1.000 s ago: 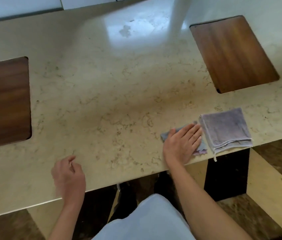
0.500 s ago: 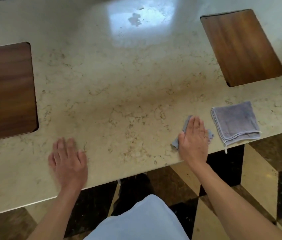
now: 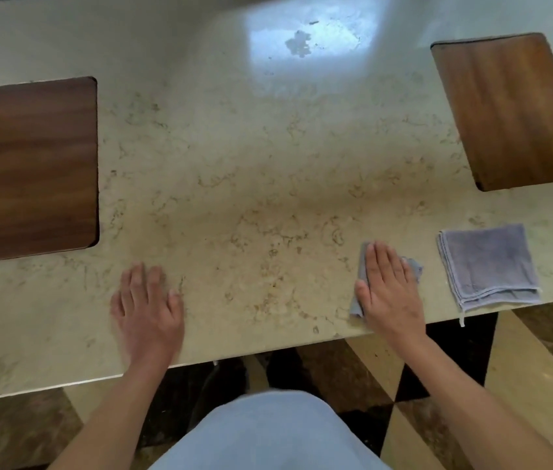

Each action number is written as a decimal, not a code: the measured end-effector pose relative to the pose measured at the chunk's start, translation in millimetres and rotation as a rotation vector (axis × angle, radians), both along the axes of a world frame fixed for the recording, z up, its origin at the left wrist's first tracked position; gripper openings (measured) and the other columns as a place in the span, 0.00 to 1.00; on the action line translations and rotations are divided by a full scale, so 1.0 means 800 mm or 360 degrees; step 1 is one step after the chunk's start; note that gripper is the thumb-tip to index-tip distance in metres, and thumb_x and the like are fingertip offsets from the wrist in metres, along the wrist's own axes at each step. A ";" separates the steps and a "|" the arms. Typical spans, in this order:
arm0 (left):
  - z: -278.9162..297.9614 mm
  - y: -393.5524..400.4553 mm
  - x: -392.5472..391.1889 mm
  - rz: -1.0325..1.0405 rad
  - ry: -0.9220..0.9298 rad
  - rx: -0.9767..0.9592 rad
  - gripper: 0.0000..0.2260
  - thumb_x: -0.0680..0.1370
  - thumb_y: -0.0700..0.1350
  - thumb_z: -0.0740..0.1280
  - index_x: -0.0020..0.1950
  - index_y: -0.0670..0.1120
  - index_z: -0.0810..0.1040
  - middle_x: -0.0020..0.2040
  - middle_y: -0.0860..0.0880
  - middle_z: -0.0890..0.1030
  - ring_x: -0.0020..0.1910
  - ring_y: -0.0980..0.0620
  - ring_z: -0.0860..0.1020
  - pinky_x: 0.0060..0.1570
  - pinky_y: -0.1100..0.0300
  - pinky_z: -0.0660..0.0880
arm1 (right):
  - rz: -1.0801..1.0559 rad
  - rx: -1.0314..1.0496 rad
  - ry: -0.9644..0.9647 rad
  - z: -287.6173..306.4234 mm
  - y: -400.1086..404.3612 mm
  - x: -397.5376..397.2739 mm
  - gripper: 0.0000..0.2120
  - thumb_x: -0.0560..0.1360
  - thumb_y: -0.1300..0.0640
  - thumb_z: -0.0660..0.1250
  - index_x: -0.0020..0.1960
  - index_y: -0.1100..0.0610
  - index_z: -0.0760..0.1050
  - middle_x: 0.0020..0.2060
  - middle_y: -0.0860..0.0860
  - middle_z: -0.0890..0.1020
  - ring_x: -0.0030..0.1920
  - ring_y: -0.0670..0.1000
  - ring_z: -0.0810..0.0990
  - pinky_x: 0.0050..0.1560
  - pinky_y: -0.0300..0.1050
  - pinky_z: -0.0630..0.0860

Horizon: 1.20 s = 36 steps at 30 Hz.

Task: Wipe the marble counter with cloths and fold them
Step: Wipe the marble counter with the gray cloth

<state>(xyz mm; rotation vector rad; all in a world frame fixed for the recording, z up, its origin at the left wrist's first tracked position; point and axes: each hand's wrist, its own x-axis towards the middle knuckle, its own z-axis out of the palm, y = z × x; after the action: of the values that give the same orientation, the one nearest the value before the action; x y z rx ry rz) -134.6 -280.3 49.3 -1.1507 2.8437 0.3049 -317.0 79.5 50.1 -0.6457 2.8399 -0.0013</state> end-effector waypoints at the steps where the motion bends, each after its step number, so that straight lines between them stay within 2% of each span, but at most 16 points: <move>1: 0.000 0.001 0.000 -0.0006 -0.0002 -0.0005 0.26 0.80 0.53 0.53 0.77 0.45 0.62 0.79 0.41 0.61 0.79 0.41 0.55 0.74 0.40 0.54 | -0.0162 -0.0029 0.0006 0.003 -0.017 -0.001 0.32 0.84 0.42 0.37 0.81 0.61 0.46 0.82 0.58 0.51 0.81 0.58 0.53 0.79 0.56 0.48; 4: -0.001 -0.001 0.000 -0.0019 0.0002 -0.0008 0.26 0.80 0.53 0.53 0.76 0.45 0.62 0.79 0.40 0.61 0.79 0.40 0.56 0.73 0.39 0.55 | -0.0283 -0.0153 0.0080 0.005 -0.114 0.034 0.33 0.84 0.43 0.41 0.81 0.63 0.42 0.81 0.60 0.46 0.81 0.60 0.46 0.79 0.59 0.48; 7: -0.001 -0.004 0.000 -0.0030 0.0010 0.0009 0.25 0.80 0.53 0.53 0.76 0.45 0.63 0.78 0.39 0.63 0.78 0.40 0.57 0.73 0.39 0.56 | 0.0205 -0.0266 -0.0123 0.009 -0.231 0.110 0.34 0.84 0.42 0.42 0.81 0.61 0.38 0.81 0.58 0.39 0.81 0.57 0.38 0.81 0.58 0.42; 10: 0.006 -0.013 0.006 -0.0125 0.0106 0.0119 0.23 0.81 0.55 0.54 0.74 0.47 0.65 0.77 0.40 0.64 0.77 0.39 0.61 0.71 0.40 0.59 | 0.0711 -0.0313 -0.0094 0.009 -0.253 0.170 0.31 0.85 0.42 0.48 0.82 0.57 0.48 0.82 0.53 0.49 0.82 0.54 0.47 0.79 0.56 0.50; 12: 0.013 -0.036 0.021 -0.0218 0.0147 0.0163 0.23 0.82 0.54 0.54 0.75 0.48 0.65 0.77 0.41 0.63 0.76 0.40 0.61 0.70 0.41 0.59 | 0.0811 -0.0237 0.0022 0.006 -0.208 0.151 0.30 0.85 0.43 0.47 0.82 0.57 0.49 0.82 0.54 0.52 0.81 0.55 0.52 0.79 0.56 0.53; 14: 0.017 -0.075 0.049 -0.0226 0.0132 0.0089 0.24 0.81 0.52 0.55 0.77 0.48 0.64 0.78 0.42 0.61 0.77 0.40 0.60 0.71 0.41 0.58 | 0.0554 -0.0078 0.0112 -0.001 -0.159 0.109 0.30 0.85 0.44 0.42 0.82 0.58 0.44 0.82 0.56 0.47 0.82 0.57 0.50 0.80 0.57 0.48; 16: 0.016 -0.118 0.082 -0.0123 0.0105 0.0050 0.25 0.81 0.53 0.53 0.78 0.48 0.62 0.79 0.41 0.60 0.78 0.40 0.57 0.73 0.40 0.56 | 0.0021 -0.0031 0.0088 -0.001 -0.141 0.073 0.31 0.84 0.44 0.39 0.81 0.59 0.41 0.82 0.58 0.45 0.82 0.57 0.45 0.81 0.54 0.41; 18: 0.011 -0.145 0.105 -0.0040 0.0064 0.0081 0.26 0.81 0.54 0.52 0.79 0.48 0.60 0.80 0.41 0.60 0.80 0.40 0.55 0.75 0.39 0.52 | -0.0429 -0.0127 0.0131 0.002 -0.179 0.068 0.31 0.83 0.45 0.39 0.81 0.59 0.42 0.82 0.58 0.48 0.81 0.58 0.47 0.81 0.57 0.45; 20: 0.005 -0.153 0.113 -0.0067 0.0018 0.0076 0.27 0.81 0.55 0.50 0.80 0.49 0.59 0.81 0.41 0.59 0.80 0.40 0.54 0.76 0.39 0.51 | -0.0470 -0.0218 0.0152 0.006 -0.256 0.095 0.31 0.82 0.46 0.40 0.81 0.59 0.42 0.82 0.57 0.46 0.81 0.58 0.45 0.80 0.61 0.49; 23: 0.003 -0.153 0.114 -0.0098 -0.0007 0.0078 0.27 0.82 0.56 0.50 0.80 0.50 0.57 0.82 0.42 0.57 0.81 0.41 0.52 0.77 0.40 0.50 | 0.0152 -0.0309 -0.0039 0.010 -0.378 0.185 0.31 0.84 0.46 0.40 0.81 0.59 0.39 0.81 0.56 0.39 0.81 0.56 0.36 0.81 0.58 0.44; 25: 0.003 -0.156 0.116 -0.0097 -0.0016 0.0088 0.27 0.82 0.56 0.50 0.80 0.52 0.56 0.82 0.43 0.55 0.81 0.42 0.51 0.76 0.40 0.50 | 0.0666 -0.0300 -0.0183 0.015 -0.418 0.261 0.30 0.85 0.46 0.44 0.82 0.57 0.43 0.82 0.54 0.43 0.81 0.54 0.38 0.81 0.58 0.48; 27: 0.004 -0.152 0.113 -0.0137 -0.0011 0.0096 0.27 0.82 0.57 0.50 0.80 0.52 0.57 0.82 0.43 0.56 0.81 0.41 0.52 0.76 0.39 0.52 | 0.0873 -0.0378 -0.0149 0.014 -0.395 0.279 0.28 0.85 0.47 0.47 0.82 0.56 0.48 0.82 0.52 0.49 0.82 0.53 0.44 0.80 0.56 0.51; 30: 0.005 -0.132 0.101 -0.0211 -0.0016 0.0095 0.27 0.82 0.55 0.51 0.81 0.51 0.57 0.82 0.43 0.55 0.81 0.42 0.52 0.76 0.40 0.53 | 0.0640 -0.0199 0.0072 0.009 -0.316 0.201 0.29 0.85 0.47 0.45 0.82 0.58 0.47 0.82 0.56 0.47 0.82 0.56 0.46 0.81 0.55 0.47; 32: 0.007 -0.122 0.092 -0.0245 -0.0008 0.0091 0.26 0.83 0.54 0.52 0.81 0.51 0.56 0.82 0.43 0.55 0.81 0.42 0.51 0.76 0.40 0.52 | 0.0094 -0.0106 0.0088 0.009 -0.291 0.130 0.30 0.83 0.47 0.41 0.82 0.60 0.43 0.82 0.57 0.44 0.82 0.57 0.44 0.81 0.56 0.44; 34: 0.002 -0.168 0.117 -0.0101 -0.0039 0.0073 0.26 0.83 0.54 0.53 0.81 0.51 0.56 0.82 0.43 0.55 0.81 0.42 0.50 0.77 0.41 0.52 | -0.0215 -0.0266 0.0014 0.003 -0.385 0.119 0.31 0.82 0.47 0.40 0.82 0.58 0.41 0.82 0.56 0.44 0.82 0.56 0.44 0.81 0.57 0.44; 36: 0.002 -0.166 0.116 -0.0111 -0.0021 0.0089 0.25 0.83 0.53 0.53 0.81 0.51 0.57 0.82 0.44 0.56 0.81 0.43 0.51 0.77 0.41 0.52 | -0.0106 -0.0317 0.0041 0.005 -0.449 0.150 0.31 0.82 0.47 0.41 0.82 0.58 0.42 0.82 0.56 0.47 0.82 0.57 0.45 0.81 0.57 0.45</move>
<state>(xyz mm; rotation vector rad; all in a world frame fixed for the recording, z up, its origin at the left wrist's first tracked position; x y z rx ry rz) -42.2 -413.0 50.6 -1.0373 2.8370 0.3690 -197.3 -279.4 54.5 -0.5927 2.9089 -0.2927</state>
